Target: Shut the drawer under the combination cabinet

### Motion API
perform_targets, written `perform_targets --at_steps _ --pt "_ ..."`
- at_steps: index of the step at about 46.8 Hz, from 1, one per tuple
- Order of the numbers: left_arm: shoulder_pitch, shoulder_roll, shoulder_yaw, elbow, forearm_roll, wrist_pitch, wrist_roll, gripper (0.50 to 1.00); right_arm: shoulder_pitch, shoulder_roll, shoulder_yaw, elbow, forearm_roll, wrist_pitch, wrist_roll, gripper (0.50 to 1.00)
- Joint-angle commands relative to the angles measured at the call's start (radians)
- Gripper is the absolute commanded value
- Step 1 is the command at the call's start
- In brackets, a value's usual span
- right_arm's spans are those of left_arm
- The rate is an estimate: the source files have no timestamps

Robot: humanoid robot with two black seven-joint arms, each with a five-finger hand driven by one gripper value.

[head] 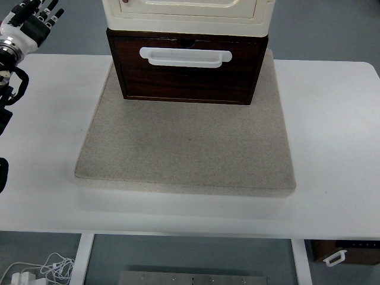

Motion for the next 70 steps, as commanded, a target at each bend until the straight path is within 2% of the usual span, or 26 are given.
perform_targets --at_steps 1,11,25,30,39,70 --pt "0.001 -0.014 0.001 0.002 -0.025 -0.006 -0.012 1.000 0.000 0.000 0.000 0.000 0.000 0.000 0.000 0.952" --pt "0.001 -0.060 -0.004 0.017 -0.056 0.003 -0.017 0.999 0.000 0.000 0.000 0.000 0.000 0.000 0.000 0.952" --pt "0.000 -0.109 0.001 0.020 -0.070 -0.004 -0.088 0.999 0.000 0.000 0.000 0.000 0.000 0.000 0.000 0.952" --pt "-0.002 -0.122 0.002 0.020 -0.070 -0.001 -0.097 0.999 0.000 0.000 0.002 0.000 0.000 0.002 0.000 0.952" --pt "-0.002 -0.129 0.001 0.022 -0.070 0.011 -0.123 0.999 0.000 0.000 0.008 0.000 0.000 0.002 0.000 0.952" --pt "-0.002 -0.131 -0.003 0.020 -0.071 0.014 -0.146 0.996 -0.006 0.000 0.000 0.000 0.000 0.000 0.000 0.952"
